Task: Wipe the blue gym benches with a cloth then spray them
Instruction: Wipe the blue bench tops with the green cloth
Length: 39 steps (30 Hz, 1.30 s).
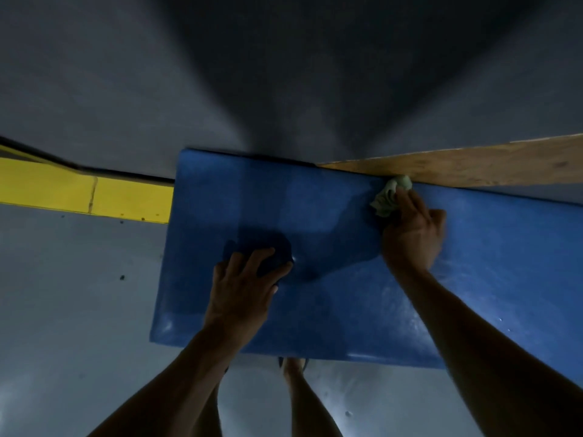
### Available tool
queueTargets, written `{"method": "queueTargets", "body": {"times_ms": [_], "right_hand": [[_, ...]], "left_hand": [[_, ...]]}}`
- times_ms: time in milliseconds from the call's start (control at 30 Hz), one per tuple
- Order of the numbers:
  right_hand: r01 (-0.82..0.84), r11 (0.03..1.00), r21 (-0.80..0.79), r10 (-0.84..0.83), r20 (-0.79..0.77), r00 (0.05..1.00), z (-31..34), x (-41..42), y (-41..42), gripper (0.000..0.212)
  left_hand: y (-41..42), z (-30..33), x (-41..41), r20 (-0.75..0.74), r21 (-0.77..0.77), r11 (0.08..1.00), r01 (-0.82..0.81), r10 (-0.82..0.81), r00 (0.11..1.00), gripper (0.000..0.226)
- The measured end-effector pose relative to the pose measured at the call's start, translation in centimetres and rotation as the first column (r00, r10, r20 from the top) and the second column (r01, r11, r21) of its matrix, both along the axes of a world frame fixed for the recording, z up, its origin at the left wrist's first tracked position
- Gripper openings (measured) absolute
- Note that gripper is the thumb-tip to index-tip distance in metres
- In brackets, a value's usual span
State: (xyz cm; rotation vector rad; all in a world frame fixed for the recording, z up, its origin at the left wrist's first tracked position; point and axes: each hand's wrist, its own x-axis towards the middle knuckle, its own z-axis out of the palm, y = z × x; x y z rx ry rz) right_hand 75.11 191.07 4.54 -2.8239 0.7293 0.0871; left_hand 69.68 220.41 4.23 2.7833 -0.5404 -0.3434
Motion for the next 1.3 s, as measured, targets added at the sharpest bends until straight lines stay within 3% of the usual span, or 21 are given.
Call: {"method": "queueTargets", "body": {"times_ms": [100,267,333,433,467,533,667,767,833,900,967,1033,1100,1167,1233,1300], "right_hand": [[0.039,0.998,0.051,-0.04,0.026,0.999,-0.5,1.8,6.9,0.058],[-0.257,0.963,0.087,0.257,0.014,0.966,0.2,3.3,18.2,0.067],[-0.356,0.926,0.126,0.358,0.007,0.934,0.5,3.3,18.9,0.068],[-0.608,0.785,0.121,0.61,0.019,0.792,0.8,2.8,14.7,0.066],[-0.593,0.799,0.103,0.594,0.021,0.804,0.6,2.6,12.3,0.054],[-0.325,0.945,0.042,0.325,0.013,0.946,0.7,2.0,7.3,0.032],[0.021,0.997,-0.078,-0.027,-0.077,0.997,0.7,0.2,4.0,0.061],[0.263,0.964,0.035,-0.263,-0.01,0.965,-0.7,1.8,10.5,0.077],[0.182,0.976,0.122,-0.192,0.077,0.978,-1.3,2.6,17.1,0.069],[-0.059,0.991,0.124,0.044,0.121,0.992,-1.2,2.5,23.3,0.06],[-0.32,0.944,0.08,0.311,0.111,0.944,-0.6,1.5,26.2,0.066],[-0.551,0.834,0.028,0.547,0.098,0.832,-0.2,1.0,24.2,0.07],[-0.609,0.793,-0.02,0.609,0.036,0.792,-0.8,0.7,19.2,0.057],[-0.435,0.898,-0.061,0.433,-0.045,0.9,-0.5,-0.1,13.3,0.055],[-0.148,0.985,-0.091,0.144,-0.055,0.988,0.0,-1.7,9.3,0.065],[0.126,0.985,-0.116,-0.131,-0.033,0.991,-0.1,-2.7,9.1,0.072]], "left_hand": [[0.6,0.4,0.4,0.037,-0.036,0.997,0.066,-0.065,0.997,0.057],[4.2,1.3,1.9,0.096,-0.149,0.987,0.063,-0.048,0.994,0.056],[6.8,1.4,2.9,0.106,-0.125,0.992,0.037,-0.024,0.994,0.05],[10.9,1.3,4.8,0.075,0.0,1.0,0.003,-0.003,0.997,0.056],[12.0,1.1,5.2,0.057,0.032,0.999,0.003,-0.005,0.998,0.061],[13.4,0.7,5.8,0.025,0.055,0.998,0.03,-0.032,0.999,0.066],[13.6,0.2,6.5,-0.023,0.029,0.999,0.045,-0.044,0.999,0.061],[13.6,0.3,6.4,-0.034,-0.003,1.0,0.019,-0.019,0.999,0.059],[13.7,0.2,6.3,-0.012,-0.031,0.999,0.031,-0.032,0.999,0.057],[13.9,0.0,6.2,0.0,-0.039,0.999,0.036,-0.036,0.999,0.055],[13.8,-0.2,6.1,0.006,-0.042,0.998,0.036,-0.036,0.999,0.053],[13.7,-0.2,6.1,-0.002,-0.047,0.999,0.021,-0.022,1.0,0.054],[13.6,-0.1,6.0,-0.017,-0.051,0.999,0.0,-0.001,1.0,0.056],[13.4,-0.1,5.9,-0.029,-0.055,0.998,-0.023,0.021,0.999,0.056],[13.4,-0.2,5.9,-0.021,-0.049,0.998,-0.029,0.028,0.999,0.055],[13.5,-0.5,5.8,0.002,-0.055,0.998,-0.011,0.011,1.0,0.056]]}}
